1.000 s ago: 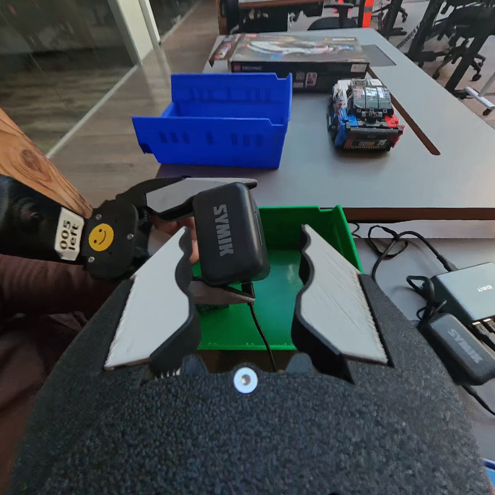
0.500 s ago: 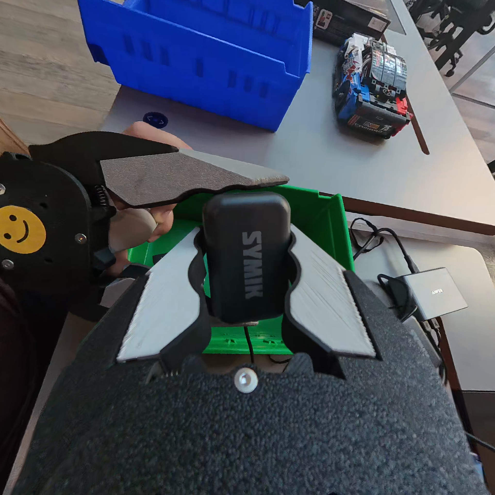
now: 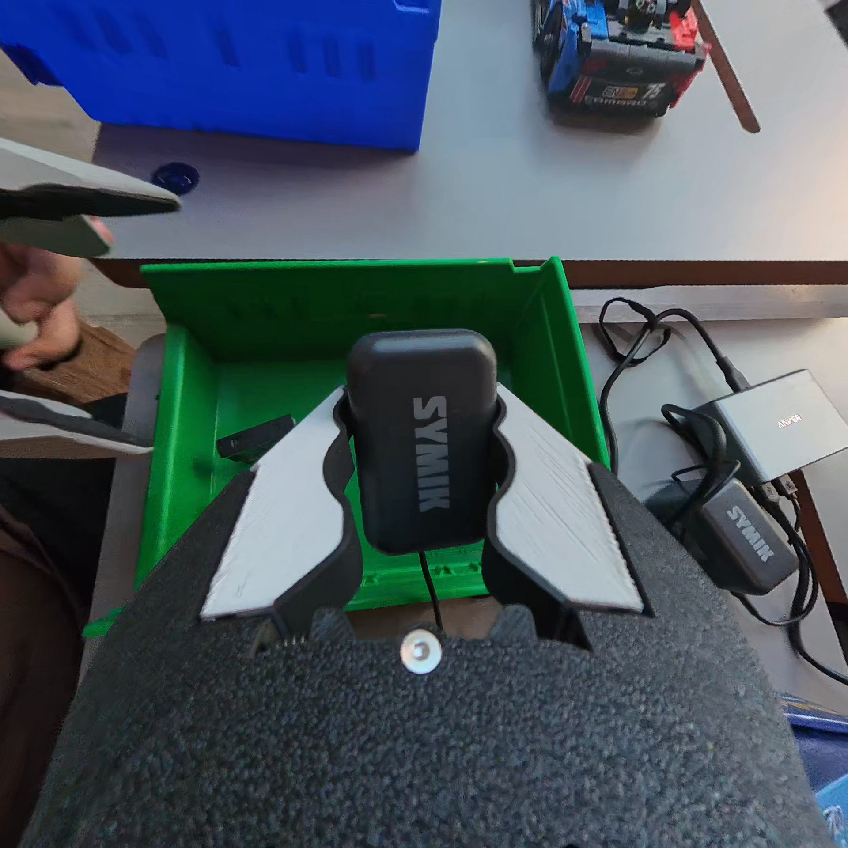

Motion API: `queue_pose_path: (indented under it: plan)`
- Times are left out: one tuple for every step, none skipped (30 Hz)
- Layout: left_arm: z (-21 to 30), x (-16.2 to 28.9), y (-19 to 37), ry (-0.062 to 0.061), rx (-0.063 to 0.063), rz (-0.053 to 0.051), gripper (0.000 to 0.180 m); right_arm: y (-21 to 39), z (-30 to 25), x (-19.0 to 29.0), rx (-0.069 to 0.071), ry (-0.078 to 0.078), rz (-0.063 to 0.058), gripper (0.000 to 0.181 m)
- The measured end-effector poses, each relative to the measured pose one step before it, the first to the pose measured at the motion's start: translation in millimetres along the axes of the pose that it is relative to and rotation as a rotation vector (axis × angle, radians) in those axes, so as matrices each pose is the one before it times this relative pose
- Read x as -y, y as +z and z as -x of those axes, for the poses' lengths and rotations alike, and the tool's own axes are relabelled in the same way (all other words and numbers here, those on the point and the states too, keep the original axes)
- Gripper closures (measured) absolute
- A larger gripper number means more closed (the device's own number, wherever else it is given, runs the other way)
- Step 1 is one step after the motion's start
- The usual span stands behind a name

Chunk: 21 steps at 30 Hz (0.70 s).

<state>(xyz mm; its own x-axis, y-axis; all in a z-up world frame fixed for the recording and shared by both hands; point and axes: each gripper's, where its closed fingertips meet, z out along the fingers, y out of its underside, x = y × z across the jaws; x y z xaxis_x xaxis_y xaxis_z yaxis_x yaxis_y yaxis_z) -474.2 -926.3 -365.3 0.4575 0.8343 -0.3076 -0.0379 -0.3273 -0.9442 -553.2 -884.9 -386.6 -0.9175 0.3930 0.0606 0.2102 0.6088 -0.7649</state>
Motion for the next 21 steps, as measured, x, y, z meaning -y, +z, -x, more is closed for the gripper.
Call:
queue_pose_path:
  plan:
    - [4.32, -2.77, -6.88, -0.0116, 0.0077, -0.006, 0.092, 7.55, -3.12, -1.11, -0.0058, -0.0029, 0.0364, 0.124]
    - [3.37, -2.72, -5.7, -0.0145, 0.0036, -0.0064, 0.094, 8.13, -2.83, -1.17, -0.0049, -0.0008, 0.0423, 0.124]
    - [3.03, -3.02, -4.36, -0.0166, 0.0025, -0.006, 0.095, 8.46, -1.45, -1.49, -0.0025, -0.0047, 0.0472, 0.124]
    - [2.7, -3.75, -3.04, -0.0166, 0.002, -0.002, 0.096, 8.83, 0.65, -1.47, 0.0024, -0.0098, 0.0485, 0.124]
    - [2.29, -4.53, -2.11, -0.0166, 0.0003, 0.0039, 0.095, 8.98, 1.93, -1.57, 0.0056, -0.0116, 0.0504, 0.124]
    - [1.08, -4.39, -1.57, -0.0157, -0.0048, 0.0056, 0.095, 8.73, 1.35, -1.31, 0.0005, -0.0101, 0.0492, 0.124]
    - [0.08, -3.37, -1.42, -0.0159, -0.0089, 0.0039, 0.095, 8.62, 0.19, -0.78, -0.0064, -0.0073, 0.0466, 0.124]
    - [0.05, -1.67, -1.75, -0.0147, -0.0079, -0.0024, 0.095, 8.58, 0.05, -0.84, -0.0067, -0.0047, 0.0466, 0.124]
    - [0.22, 0.16, -2.15, -0.0109, -0.0042, -0.0099, 0.096, 8.55, 0.6, -1.39, -0.0015, -0.0005, 0.0474, 0.124]
    - [0.24, 0.95, -2.26, -0.0087, -0.0039, -0.0108, 0.098, 8.43, 0.9, -2.53, 0.0038, 0.0042, 0.0494, 0.125]
    - [-0.48, 1.17, -2.26, -0.0112, -0.0058, -0.0071, 0.098, 8.03, 0.57, -2.84, 0.0025, 0.0041, 0.0445, 0.124]
    - [-1.51, 1.31, -2.36, -0.0107, -0.0103, -0.0059, 0.099, 7.93, 0.88, -2.71, 0.0021, 0.0028, 0.0384, 0.125]
    - [-1.94, 1.8, -2.41, -0.0049, -0.0102, -0.0086, 0.1, 8.21, 2.36, -3.23, 0.0109, 0.0051, 0.039, 0.125]
    - [-0.96, 1.62, -2.11, -0.0012, -0.0031, -0.009, 0.1, 8.28, 3.41, -3.03, 0.0135, 0.0027, 0.0362, 0.125]
    - [-0.47, 0.52, -1.57, 0.0002, -0.0018, -0.0036, 0.101, 8.24, 3.51, -2.73, 0.0123, -0.0016, 0.0312, 0.125]
    - [-0.46, -1.09, -0.81, -0.0009, -0.0039, 0.0053, 0.101, 7.62, 2.31, -2.57, 0.0031, -0.0025, 0.0274, 0.125]
    - [-0.04, -1.98, -0.42, -0.005, -0.0019, 0.0109, 0.101, 7.22, 1.21, -3.38, -0.0043, -0.0035, 0.0283, 0.125]
    - [0.0, -2.0, -0.29, -0.0085, -0.0002, 0.0104, 0.1, 6.54, 1.22, -4.71, -0.0038, -0.0017, 0.0323, 0.124]
    - [0.44, -0.95, -0.53, -0.013, 0.0043, 0.0046, 0.1, 3.03, 0.26, -3.43, -0.0088, -0.0023, 0.0198, 0.125]
    - [0.06, 0.37, -0.78, -0.0123, 0.0062, -0.0041, 0.099, -0.17, -0.25, 0.18, -0.0127, -0.0093, -0.0054, 0.125]
    - [-0.61, 1.12, -1.14, -0.0063, 0.0037, -0.0093, 0.099, -1.31, 1.01, 1.34, -0.0035, -0.0079, -0.0159, 0.125]
